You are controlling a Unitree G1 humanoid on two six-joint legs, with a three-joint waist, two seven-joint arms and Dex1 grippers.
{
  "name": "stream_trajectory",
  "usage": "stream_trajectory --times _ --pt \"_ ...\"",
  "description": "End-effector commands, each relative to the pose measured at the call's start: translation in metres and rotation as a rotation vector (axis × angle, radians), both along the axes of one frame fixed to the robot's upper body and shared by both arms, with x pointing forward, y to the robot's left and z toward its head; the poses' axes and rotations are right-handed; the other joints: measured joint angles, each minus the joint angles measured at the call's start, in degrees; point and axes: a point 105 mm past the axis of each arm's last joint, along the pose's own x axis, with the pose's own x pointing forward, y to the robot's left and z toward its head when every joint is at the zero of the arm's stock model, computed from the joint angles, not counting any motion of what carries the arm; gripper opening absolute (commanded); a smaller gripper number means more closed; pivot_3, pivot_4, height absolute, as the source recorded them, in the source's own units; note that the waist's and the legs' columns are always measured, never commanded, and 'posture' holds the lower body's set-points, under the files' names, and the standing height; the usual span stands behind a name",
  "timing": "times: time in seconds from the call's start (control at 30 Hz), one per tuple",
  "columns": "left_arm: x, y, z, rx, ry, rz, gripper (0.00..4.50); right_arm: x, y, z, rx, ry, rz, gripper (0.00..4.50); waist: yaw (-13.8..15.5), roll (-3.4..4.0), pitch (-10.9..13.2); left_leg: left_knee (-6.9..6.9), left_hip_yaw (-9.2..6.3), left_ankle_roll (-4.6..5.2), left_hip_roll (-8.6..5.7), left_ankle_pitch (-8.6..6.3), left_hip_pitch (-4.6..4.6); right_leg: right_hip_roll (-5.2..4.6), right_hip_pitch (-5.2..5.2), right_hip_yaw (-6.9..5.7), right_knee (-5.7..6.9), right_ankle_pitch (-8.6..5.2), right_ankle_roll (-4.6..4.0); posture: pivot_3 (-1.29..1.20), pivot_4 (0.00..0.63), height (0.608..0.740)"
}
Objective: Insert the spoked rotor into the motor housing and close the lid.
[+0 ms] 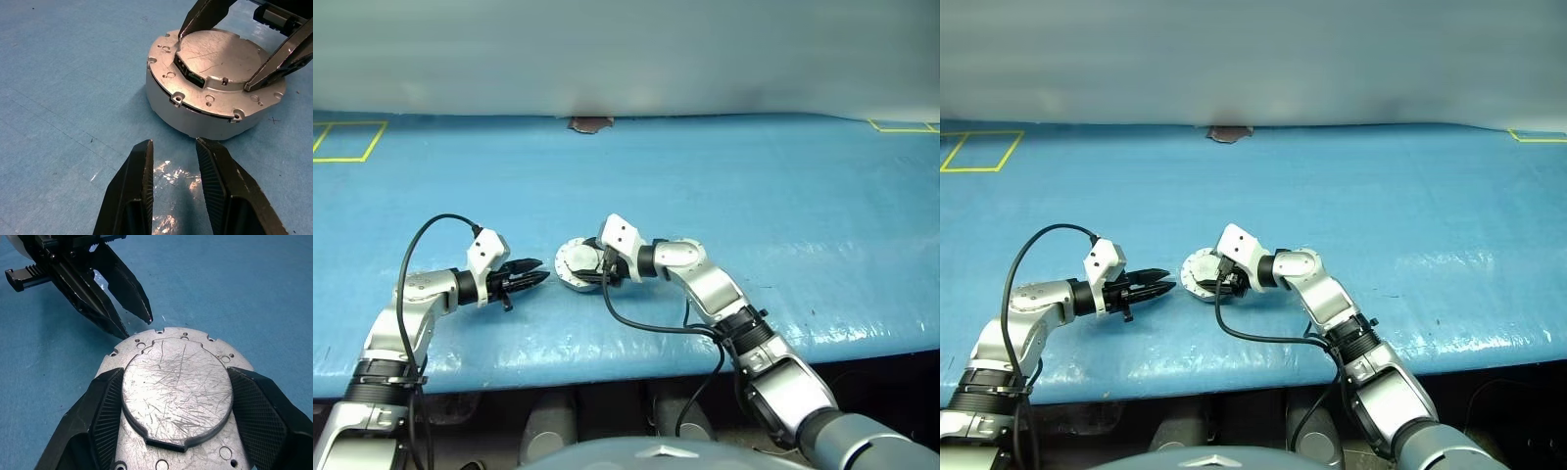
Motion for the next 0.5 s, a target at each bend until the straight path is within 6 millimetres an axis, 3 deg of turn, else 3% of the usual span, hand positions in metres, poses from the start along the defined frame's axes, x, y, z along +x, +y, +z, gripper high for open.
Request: stream_trajectory --times 0.03,0.5 --pt "0.002 -0.006 0.011 -0.003 -0.048 -0.025 1.50 0.000 -0.008 -0.016 -0.056 0.033 -0.013 3.02 0.0 0.00 0.0 0.00 0.00 0.00 0.00 0.00 0.00 0.00 0.00 0.00 0.00 0.00 0.00 0.00 0.150 0.740" --pt "0.000 -0.006 0.010 -0.007 -0.044 -0.024 1.50 0.002 -0.015 -0.038 -0.156 0.024 -0.013 3.02 -0.1 0.05 -0.1 0.03 0.00 0.00 0.01 0.00 0.10 0.00 0.09 0.00 0.02 0.00 0.00 0.00 0.150 0.740"
